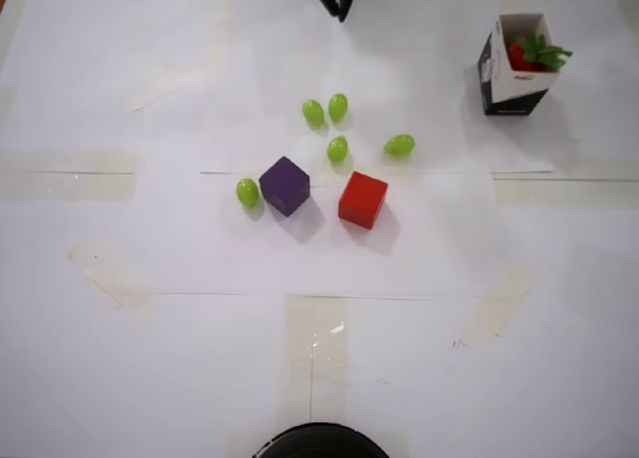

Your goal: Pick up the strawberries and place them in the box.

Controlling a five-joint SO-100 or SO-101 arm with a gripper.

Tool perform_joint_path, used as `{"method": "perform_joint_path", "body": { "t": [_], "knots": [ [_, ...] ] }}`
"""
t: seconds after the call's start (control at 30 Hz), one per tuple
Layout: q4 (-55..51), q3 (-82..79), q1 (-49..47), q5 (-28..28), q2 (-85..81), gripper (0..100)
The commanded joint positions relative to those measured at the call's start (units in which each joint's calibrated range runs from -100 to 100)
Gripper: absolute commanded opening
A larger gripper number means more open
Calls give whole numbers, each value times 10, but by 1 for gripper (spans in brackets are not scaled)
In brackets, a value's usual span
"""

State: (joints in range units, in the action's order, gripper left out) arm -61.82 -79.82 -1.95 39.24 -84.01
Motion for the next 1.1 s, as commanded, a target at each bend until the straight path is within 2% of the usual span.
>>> {"method": "perform_joint_path", "body": {
  "t": [0.0,0.47,1.07],
  "knots": [
    [5,-99,-6,12,-136,0],
    [8,-199,-16,-2,-136,0],
    [-9,-202,10,-16,-136,0]
  ]
}}
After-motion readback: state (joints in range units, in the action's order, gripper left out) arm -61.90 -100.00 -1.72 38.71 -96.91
